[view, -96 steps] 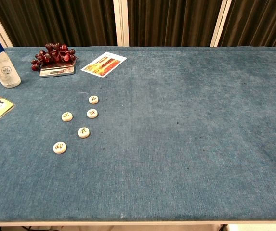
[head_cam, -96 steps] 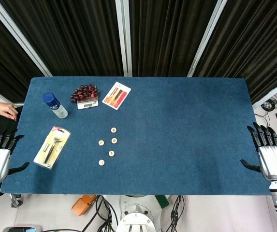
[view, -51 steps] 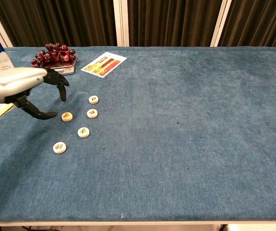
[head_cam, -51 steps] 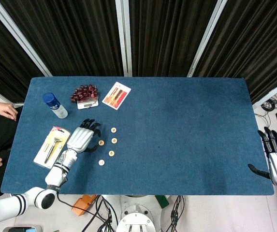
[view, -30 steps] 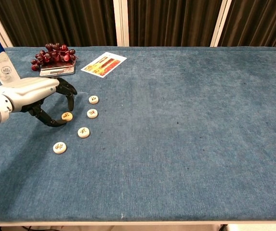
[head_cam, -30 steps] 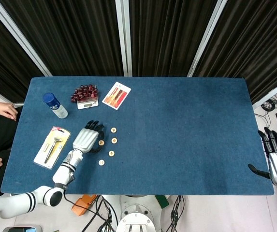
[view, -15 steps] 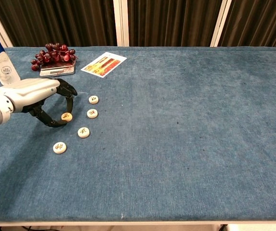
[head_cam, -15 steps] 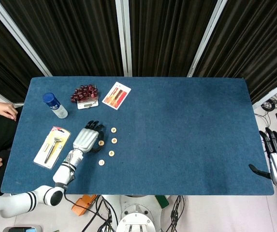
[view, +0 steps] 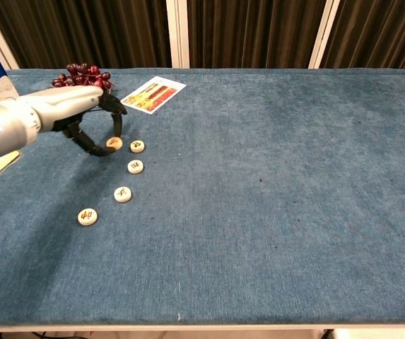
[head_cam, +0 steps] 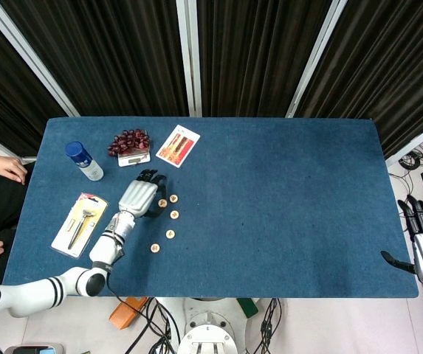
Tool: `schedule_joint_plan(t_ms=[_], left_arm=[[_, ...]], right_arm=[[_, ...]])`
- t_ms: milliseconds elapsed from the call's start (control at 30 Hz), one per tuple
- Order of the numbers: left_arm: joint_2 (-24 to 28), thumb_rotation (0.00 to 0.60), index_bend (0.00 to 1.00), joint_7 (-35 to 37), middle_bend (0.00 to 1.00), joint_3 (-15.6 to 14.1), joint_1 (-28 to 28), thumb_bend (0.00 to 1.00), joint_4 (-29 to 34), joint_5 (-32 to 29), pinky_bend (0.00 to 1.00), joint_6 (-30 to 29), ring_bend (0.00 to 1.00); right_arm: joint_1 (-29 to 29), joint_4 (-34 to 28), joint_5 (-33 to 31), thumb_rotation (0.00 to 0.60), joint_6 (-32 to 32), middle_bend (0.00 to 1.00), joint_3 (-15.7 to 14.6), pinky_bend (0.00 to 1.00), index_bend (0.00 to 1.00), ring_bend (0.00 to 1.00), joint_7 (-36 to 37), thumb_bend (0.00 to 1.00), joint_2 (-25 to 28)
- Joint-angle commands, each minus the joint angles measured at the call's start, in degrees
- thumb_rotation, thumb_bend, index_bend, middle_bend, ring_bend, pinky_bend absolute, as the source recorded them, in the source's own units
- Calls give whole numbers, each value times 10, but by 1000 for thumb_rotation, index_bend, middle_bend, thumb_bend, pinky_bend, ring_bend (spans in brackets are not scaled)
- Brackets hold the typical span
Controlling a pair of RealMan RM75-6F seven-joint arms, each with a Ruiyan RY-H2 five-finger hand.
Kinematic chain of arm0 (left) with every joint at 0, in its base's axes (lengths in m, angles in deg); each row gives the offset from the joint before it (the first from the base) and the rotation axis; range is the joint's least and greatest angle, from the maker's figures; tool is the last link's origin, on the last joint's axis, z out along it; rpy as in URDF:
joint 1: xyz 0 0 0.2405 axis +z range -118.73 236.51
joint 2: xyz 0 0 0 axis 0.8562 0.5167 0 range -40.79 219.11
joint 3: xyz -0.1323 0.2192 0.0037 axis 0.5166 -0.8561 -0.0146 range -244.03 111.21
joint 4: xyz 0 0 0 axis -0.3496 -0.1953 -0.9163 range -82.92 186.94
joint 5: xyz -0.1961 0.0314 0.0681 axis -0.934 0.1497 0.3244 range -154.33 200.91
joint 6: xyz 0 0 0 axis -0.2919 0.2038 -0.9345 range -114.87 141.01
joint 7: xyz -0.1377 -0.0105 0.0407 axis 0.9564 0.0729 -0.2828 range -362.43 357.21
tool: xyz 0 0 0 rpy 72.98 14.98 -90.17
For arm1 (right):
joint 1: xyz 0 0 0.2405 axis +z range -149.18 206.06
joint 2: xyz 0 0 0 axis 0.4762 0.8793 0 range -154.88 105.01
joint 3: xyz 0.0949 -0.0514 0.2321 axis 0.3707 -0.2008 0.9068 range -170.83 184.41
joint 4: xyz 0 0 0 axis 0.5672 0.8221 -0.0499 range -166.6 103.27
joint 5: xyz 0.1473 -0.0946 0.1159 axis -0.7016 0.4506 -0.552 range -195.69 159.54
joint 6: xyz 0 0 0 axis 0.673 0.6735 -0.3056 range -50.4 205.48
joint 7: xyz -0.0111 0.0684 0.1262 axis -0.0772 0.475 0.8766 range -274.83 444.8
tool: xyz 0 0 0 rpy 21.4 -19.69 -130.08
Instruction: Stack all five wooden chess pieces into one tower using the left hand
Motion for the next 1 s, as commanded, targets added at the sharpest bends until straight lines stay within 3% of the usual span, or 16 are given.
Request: schedule_joint_plan(t_ms=[33, 233, 1000], left_arm=[[-14, 600, 535, -24, 159, 14, -24, 392, -14, -34, 0, 15, 0], [-29, 600, 535, -53, 158, 19, -50, 388, -25, -82, 0, 25, 0], [-41, 600, 490, -81, 138, 2, -81, 368, -45, -137, 0, 15, 0]], right_arm=[[-2, 3, -3, 600, 0, 0, 0, 0, 0, 0, 3, 172, 0], [-5, 7, -3, 600, 3, 0, -1, 0, 0, 0, 9, 172, 1], [-5, 13, -10, 600, -3, 0, 3, 0, 0, 0, 14, 173, 0]])
